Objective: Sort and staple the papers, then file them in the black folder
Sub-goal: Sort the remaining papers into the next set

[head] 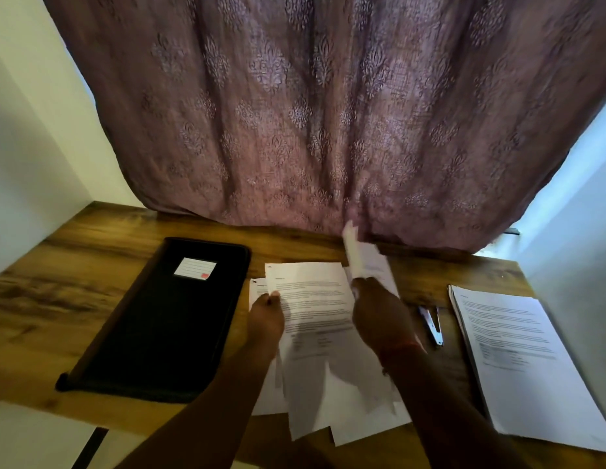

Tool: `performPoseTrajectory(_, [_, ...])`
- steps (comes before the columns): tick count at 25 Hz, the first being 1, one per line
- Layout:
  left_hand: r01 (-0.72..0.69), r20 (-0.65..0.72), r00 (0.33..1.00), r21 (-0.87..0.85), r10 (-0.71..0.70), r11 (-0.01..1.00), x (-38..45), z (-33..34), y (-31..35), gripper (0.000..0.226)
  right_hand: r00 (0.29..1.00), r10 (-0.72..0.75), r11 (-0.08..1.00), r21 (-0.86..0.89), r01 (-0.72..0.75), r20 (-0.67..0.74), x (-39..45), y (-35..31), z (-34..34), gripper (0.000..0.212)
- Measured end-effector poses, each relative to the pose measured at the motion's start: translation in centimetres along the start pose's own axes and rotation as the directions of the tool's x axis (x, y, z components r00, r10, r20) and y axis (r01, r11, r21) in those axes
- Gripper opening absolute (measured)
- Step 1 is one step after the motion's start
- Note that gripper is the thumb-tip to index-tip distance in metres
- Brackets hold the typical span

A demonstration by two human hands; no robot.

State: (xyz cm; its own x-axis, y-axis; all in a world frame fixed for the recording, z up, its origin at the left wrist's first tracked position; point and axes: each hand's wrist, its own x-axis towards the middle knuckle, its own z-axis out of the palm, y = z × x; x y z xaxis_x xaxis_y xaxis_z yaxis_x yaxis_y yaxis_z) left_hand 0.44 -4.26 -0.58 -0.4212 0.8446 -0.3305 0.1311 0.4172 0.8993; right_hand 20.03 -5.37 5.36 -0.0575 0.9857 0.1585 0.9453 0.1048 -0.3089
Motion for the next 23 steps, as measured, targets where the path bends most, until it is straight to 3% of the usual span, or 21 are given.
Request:
performPoseTrajectory(3, [0.075,0.021,0.997,-0.035,-0.074,0.997,0.2,0.8,0.7,0.038,0.952,-0.255,0.935,-0.209,0.287,0.169,-0.6,-3.4,2.1,0.03])
performPoseTrajectory(5, [0.097,0.018,0.995,-0.135,-0.096,0.986,-0.6,0.8,1.5,0.034,0.918,-0.289,0.909,-0.224,0.352,0.273,-0.5,-5.0,3.2,0.035])
performPoseTrajectory(11, [0.27,0.241,0.949,-0.278,-0.205,0.922,-1.4,0.9,2.0,0.031,0.913,-0.275,0.96,0.03,0.279,0.302,-0.4,-5.7,5.3,0.036])
performPoseTrajectory(14, [0.347,0.318,0.916,-0.318,-0.245,0.882,-1.5,1.1,1.8,0.022,0.945,-0.172,0.975,0.188,0.122,0.278,-0.7,-5.3,6.1,0.049])
performPoseTrajectory(16, [0.335,0.308,0.917,-0.256,-0.252,0.907,-1.4,1.3,1.7,0.019,0.948,-0.179,0.976,0.167,0.138,0.264,-0.7,-5.1,6.9,0.056])
performPoseTrajectory(23, [0.208,0.189,0.966,-0.155,-0.178,0.966,-0.4,2.1,1.7,0.015,0.932,-0.25,0.962,-0.043,0.27,0.261,-0.9,-4.6,6.5,0.045])
